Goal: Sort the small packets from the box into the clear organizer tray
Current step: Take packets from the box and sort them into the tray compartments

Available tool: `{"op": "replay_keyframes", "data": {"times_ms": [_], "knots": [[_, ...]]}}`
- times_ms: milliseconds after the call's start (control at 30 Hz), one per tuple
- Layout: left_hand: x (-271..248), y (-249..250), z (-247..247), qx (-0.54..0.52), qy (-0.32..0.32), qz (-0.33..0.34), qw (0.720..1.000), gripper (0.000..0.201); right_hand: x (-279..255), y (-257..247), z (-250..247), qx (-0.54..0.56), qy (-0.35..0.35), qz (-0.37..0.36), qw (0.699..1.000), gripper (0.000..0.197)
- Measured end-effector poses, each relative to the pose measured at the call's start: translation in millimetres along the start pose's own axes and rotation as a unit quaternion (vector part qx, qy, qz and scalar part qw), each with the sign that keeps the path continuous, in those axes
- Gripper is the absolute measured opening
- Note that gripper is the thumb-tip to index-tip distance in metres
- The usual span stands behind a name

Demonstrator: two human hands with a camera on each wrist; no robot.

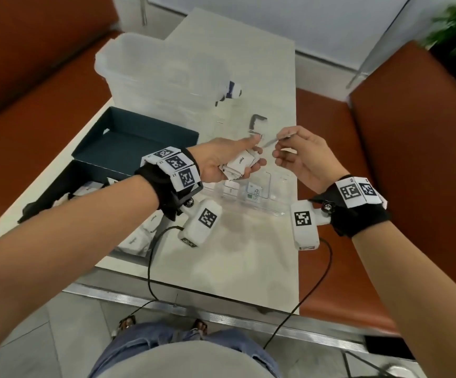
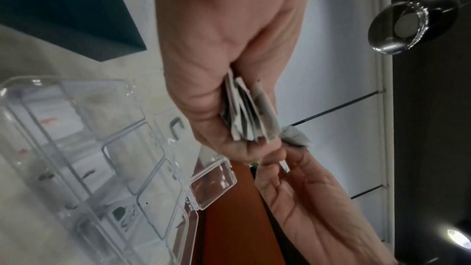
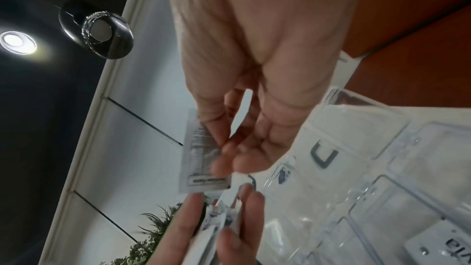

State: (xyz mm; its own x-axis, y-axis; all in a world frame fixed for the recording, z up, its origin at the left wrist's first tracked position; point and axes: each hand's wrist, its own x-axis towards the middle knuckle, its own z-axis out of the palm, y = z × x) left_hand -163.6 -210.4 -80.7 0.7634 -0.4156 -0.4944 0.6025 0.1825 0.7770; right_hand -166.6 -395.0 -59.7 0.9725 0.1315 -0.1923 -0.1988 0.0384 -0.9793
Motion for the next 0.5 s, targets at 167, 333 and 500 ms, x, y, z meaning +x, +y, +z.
{"op": "replay_keyframes", "data": {"times_ms": [167,333,500], "knots": [[8,-9,12,0.002,0.010,0.037,0.999,0.015,-2,2,-16,-0.031,-0.037,0.015,0.999,0.021],[16,-16,13,-0.023,0.094,0.111,0.989,0.020,6,3,-29,-0.059,0.012,0.039,0.997,0.025],[18,-14,4,0.018,0.125,0.139,0.982,0.016,27,9,-32,-0.287,0.085,-0.017,0.954,0.009]]}}
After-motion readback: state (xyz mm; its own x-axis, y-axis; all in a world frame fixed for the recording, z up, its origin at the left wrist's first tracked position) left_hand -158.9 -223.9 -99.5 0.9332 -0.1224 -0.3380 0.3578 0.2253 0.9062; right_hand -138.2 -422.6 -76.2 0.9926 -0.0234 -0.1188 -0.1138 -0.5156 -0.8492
